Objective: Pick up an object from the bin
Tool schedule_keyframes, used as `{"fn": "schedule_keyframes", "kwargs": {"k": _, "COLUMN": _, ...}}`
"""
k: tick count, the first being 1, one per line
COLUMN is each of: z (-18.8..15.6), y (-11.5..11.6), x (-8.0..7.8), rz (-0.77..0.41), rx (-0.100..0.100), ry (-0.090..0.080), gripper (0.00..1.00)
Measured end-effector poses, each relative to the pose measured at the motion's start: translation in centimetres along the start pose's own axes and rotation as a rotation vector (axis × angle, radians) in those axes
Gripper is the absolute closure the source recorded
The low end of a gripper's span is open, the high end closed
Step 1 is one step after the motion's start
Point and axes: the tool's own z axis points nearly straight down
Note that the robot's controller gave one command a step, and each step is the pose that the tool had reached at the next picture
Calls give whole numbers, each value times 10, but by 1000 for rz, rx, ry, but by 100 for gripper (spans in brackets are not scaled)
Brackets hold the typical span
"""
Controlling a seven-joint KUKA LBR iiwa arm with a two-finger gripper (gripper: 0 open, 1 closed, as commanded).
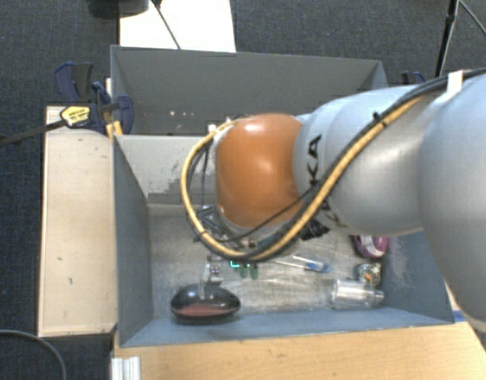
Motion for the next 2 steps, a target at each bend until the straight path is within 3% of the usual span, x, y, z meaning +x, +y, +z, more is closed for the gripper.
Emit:
{"fn": "schedule_keyframes", "kwargs": {"k": 1, "z": 97, "y": -3, "x": 9, "rz": -320, "rx": -4, "ry": -28, "gripper": 0}}
{"fn": "schedule_keyframes", "kwargs": {"k": 2, "z": 70, "y": -23, "x": 15, "rz": 243, "rx": -3, "ry": -9, "gripper": 0}}
